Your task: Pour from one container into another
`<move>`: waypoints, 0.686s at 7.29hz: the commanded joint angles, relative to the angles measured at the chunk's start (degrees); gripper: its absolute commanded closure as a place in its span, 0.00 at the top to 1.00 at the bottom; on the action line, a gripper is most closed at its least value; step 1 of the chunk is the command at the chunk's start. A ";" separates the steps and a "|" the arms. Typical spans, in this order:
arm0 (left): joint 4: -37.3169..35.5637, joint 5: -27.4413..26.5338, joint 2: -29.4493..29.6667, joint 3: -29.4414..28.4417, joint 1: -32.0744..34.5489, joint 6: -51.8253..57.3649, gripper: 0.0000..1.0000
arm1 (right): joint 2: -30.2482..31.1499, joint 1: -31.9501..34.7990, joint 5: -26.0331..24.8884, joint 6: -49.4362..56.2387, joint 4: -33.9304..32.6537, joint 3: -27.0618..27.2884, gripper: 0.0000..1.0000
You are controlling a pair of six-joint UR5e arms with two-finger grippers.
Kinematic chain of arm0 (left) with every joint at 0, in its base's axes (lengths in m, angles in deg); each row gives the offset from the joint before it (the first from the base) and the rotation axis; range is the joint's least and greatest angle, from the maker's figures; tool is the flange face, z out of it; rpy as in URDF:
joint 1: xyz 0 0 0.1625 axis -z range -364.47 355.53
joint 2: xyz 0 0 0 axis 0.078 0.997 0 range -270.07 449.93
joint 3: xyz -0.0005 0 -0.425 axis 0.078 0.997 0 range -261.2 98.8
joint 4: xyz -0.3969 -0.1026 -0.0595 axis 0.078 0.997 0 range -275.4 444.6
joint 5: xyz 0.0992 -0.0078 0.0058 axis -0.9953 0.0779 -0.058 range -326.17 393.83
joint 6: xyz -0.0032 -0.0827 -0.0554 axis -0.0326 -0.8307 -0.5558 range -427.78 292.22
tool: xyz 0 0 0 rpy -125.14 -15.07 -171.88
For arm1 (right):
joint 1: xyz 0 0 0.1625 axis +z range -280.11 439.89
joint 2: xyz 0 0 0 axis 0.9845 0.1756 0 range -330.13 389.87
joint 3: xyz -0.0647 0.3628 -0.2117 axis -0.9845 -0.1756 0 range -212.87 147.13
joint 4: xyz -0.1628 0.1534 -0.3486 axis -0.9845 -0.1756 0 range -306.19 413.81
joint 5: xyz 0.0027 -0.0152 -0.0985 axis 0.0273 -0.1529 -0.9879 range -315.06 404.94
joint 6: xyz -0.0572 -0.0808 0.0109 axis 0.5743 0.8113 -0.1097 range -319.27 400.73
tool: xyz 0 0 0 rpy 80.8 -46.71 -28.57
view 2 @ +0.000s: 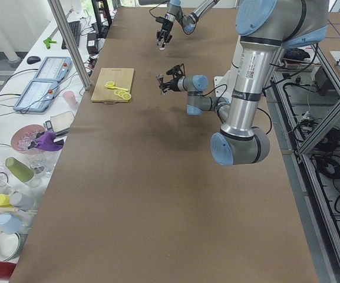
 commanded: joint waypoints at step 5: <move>2.78 29.73 16.73 -17.96 9.55 18.04 0.00 | -2.66 1.56 7.26 4.44 -6.67 3.80 0.00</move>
